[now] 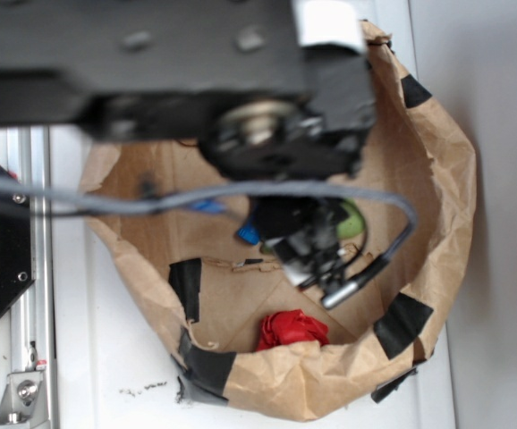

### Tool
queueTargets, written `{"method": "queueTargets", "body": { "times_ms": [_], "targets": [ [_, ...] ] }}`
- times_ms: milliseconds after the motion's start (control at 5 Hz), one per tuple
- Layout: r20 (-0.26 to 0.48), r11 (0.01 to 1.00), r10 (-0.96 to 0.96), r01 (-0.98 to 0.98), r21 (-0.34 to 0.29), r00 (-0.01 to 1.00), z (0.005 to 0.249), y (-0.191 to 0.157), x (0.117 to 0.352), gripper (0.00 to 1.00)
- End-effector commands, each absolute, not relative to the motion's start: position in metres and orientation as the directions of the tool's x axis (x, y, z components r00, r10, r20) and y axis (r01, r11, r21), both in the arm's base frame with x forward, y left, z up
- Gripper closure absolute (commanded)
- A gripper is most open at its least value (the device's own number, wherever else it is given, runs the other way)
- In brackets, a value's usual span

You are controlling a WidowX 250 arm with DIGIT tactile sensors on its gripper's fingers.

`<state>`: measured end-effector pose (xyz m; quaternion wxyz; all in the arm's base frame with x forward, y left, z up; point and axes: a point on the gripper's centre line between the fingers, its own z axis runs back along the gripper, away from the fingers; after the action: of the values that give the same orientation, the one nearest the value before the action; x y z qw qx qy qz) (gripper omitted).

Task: Grab the blue bottle.

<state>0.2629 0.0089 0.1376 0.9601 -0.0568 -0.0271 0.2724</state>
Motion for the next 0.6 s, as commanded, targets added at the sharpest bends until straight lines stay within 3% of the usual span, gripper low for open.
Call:
{"method": "queueTargets", "body": {
  "times_ms": [0, 400],
  "targets": [
    [0.109, 0.839, 0.543, -0.538, -0.079, 0.832, 0.126, 0.023, 0.297, 0.00],
    [0.195, 0.882, 0.466, -0.471, -0.024, 0.863, 0.102, 0.017, 0.295, 0.00]
  ]
}}
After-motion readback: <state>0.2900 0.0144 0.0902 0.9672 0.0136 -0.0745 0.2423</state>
